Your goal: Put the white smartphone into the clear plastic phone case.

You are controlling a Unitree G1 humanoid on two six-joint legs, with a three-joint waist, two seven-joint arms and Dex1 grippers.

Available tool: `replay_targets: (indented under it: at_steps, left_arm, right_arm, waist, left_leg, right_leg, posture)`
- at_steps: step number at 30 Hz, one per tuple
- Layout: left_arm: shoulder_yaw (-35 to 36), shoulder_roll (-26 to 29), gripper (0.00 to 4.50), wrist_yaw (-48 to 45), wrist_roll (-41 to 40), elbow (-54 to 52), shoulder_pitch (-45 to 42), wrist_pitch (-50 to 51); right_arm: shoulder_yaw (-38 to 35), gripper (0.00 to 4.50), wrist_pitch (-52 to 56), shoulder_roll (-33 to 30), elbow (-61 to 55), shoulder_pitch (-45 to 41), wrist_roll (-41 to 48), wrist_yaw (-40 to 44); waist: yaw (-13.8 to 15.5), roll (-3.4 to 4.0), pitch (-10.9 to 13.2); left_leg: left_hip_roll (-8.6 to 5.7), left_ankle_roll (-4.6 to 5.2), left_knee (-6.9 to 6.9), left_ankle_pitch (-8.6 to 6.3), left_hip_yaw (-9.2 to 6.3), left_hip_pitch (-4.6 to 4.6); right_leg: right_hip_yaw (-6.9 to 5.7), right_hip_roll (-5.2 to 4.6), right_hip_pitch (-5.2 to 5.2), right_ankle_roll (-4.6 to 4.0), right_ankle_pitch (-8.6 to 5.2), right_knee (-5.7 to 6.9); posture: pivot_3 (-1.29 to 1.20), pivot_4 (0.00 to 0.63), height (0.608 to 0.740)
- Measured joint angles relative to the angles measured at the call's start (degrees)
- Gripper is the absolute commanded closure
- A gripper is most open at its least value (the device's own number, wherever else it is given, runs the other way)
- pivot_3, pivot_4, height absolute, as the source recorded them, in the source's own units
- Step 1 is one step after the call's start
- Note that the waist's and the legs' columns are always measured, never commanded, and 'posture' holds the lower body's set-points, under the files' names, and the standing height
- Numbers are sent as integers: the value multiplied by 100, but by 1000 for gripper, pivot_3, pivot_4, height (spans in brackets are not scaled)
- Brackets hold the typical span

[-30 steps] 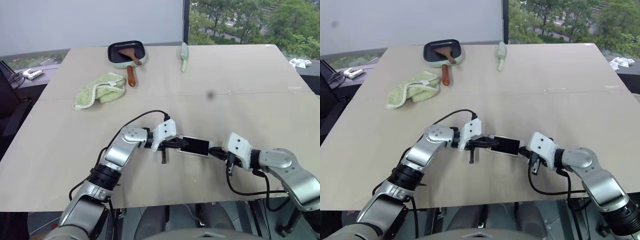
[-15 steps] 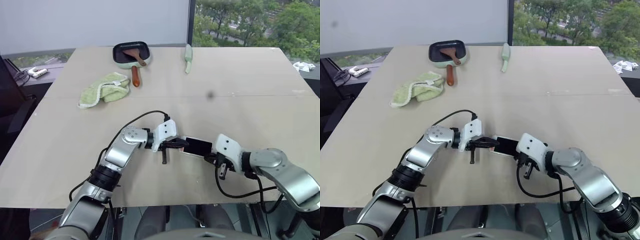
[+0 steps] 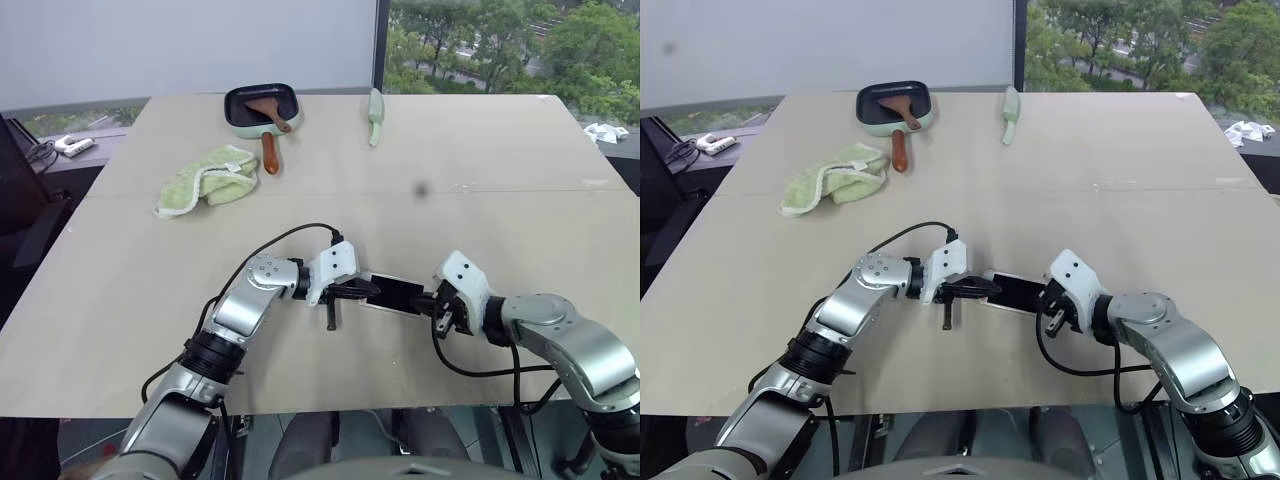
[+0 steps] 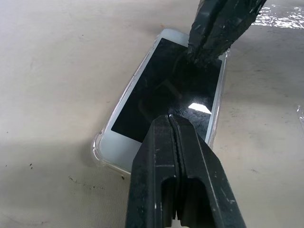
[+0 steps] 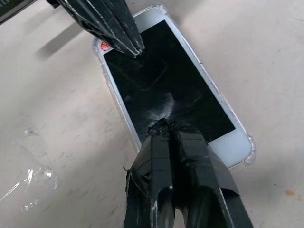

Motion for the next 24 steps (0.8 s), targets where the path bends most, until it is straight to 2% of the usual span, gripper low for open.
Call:
replay_targets:
  at_steps: [5,13,17,20,21,23,24]
  left_arm:
    - [-5,2,4500,0,-2,3,41,7]
    - [-5,0,4500,3,-3,3,41,7]
    - [44,-8,4500,5,-84,-37,76,32]
    - [245,-63,4500,11,-367,-139,181,230]
    - [366,-92,3995,13,-524,-282,202,314]
    - [524,-74,3420,62,-690,-490,210,382]
    - [614,-29,2902,78,-735,-584,223,388]
  right_arm:
    - [-80,4429,-2,-36,109,-51,-38,-327]
    - [-51,4429,-61,-141,128,-62,-23,-336]
    - [-41,4429,-855,-228,162,263,69,79]
    - [-128,4429,-1745,-5,348,559,148,361]
    - [-158,4500,-1993,73,431,668,224,477]
    - [-240,3905,-2283,69,493,809,320,704]
    - [-293,3653,-2417,39,536,860,368,818]
  waist:
    - [5,-1,-1]
    - [6,-1,-1]
    - [2,-1,2]
    - [-21,12,23]
    - [-22,17,31]
    - [-12,26,39]
    - [-11,28,41]
  left_leg:
    - [-1,0,-6,0,-2,-2]
    - [0,0,-7,0,-2,-2]
    - [0,0,-14,0,-7,-13]
    - [1,0,-18,0,-3,-27]
    - [1,0,-17,0,1,-44]
    - [1,-1,-16,0,1,-57]
    - [1,-1,-17,0,2,-57]
  right_leg:
    - [-2,-2,-1,0,0,-8]
    - [-4,-2,0,0,-1,-12]
    - [-9,0,-7,1,-1,-20]
    - [-4,1,-25,2,0,-20]
    - [0,1,-46,2,0,-16]
    - [0,0,-62,1,2,-14]
    - [0,0,-62,1,2,-13]
  posture:
    - [0,150,740]
    - [0,150,740]
    - [0,150,740]
    - [0,150,740]
    - [0,150,740]
    - [0,150,740]
    - [0,150,740]
